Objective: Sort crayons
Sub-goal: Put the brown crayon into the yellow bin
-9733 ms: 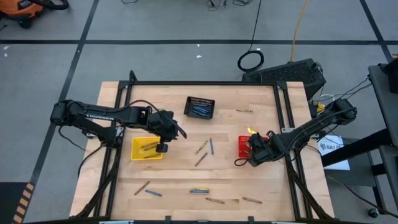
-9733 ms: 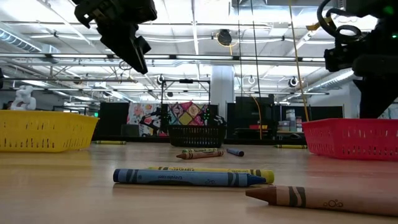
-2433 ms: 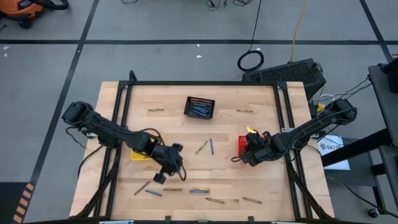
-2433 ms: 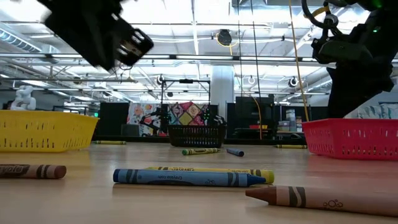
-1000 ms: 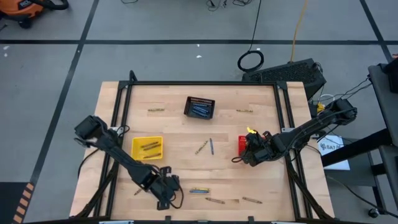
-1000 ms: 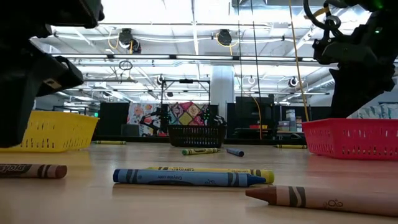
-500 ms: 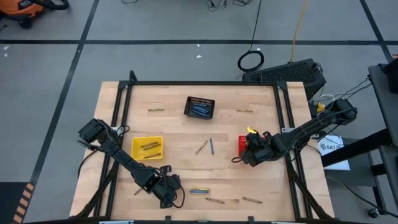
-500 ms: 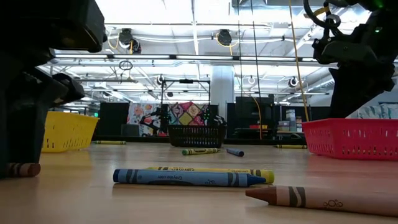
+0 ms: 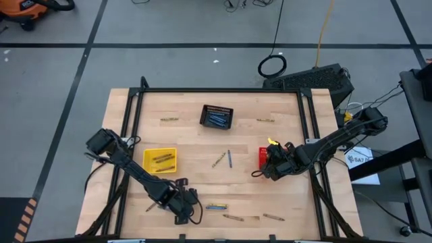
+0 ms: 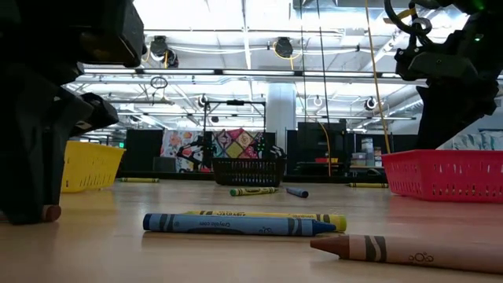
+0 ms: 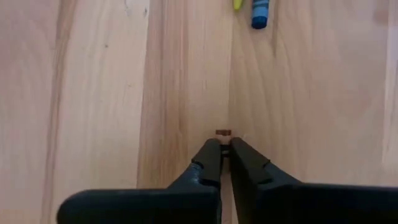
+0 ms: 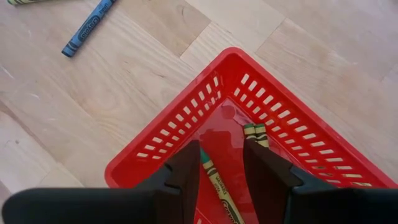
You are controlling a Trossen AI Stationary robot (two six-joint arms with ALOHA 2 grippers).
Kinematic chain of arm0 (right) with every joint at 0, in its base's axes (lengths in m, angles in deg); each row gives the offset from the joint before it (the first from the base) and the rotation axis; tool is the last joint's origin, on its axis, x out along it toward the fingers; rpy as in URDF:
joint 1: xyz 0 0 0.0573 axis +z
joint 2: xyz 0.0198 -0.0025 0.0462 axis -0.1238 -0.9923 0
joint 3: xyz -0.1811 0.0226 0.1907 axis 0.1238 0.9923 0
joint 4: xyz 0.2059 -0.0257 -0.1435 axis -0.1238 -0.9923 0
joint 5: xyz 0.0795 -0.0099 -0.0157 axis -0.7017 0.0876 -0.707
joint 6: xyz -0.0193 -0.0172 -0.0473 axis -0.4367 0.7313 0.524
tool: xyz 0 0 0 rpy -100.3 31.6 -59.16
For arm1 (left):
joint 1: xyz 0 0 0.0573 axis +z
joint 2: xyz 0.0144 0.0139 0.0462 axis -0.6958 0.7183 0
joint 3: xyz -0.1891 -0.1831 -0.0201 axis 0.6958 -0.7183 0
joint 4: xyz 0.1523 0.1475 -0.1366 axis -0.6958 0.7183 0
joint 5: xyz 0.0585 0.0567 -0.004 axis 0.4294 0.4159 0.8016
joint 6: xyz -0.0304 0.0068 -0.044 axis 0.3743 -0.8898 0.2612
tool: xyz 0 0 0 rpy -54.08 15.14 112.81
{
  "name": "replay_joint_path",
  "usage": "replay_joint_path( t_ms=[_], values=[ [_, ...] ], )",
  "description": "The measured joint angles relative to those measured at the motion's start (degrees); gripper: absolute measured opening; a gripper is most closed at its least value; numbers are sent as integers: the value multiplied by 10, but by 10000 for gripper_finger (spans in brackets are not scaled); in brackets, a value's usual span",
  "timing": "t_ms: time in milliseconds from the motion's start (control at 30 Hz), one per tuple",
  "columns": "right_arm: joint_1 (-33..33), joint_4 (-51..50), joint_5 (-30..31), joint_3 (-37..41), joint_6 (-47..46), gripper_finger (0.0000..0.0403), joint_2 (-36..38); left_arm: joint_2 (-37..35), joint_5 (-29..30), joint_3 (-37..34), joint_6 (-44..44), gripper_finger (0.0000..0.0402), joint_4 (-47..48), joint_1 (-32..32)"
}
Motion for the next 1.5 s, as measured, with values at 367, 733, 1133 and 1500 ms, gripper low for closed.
replay_joint_path(
  t_ms=[367, 733, 1133, 1500],
  values=[
    [0, -2, 2, 0, 9, 110, 0, -19, 8, 112, -94, 4, 151, 32],
    [0, -2, 3, 0, 15, 110, 0, -52, 46, 143, -133, 3, 399, 55],
    [0, 3, 3, 0, 15, 110, 0, -185, 63, 77, -129, 3, 424, 89],
    [0, 6, 3, 0, 15, 110, 0, -296, 47, -79, -117, 3, 344, 130]
  ],
)
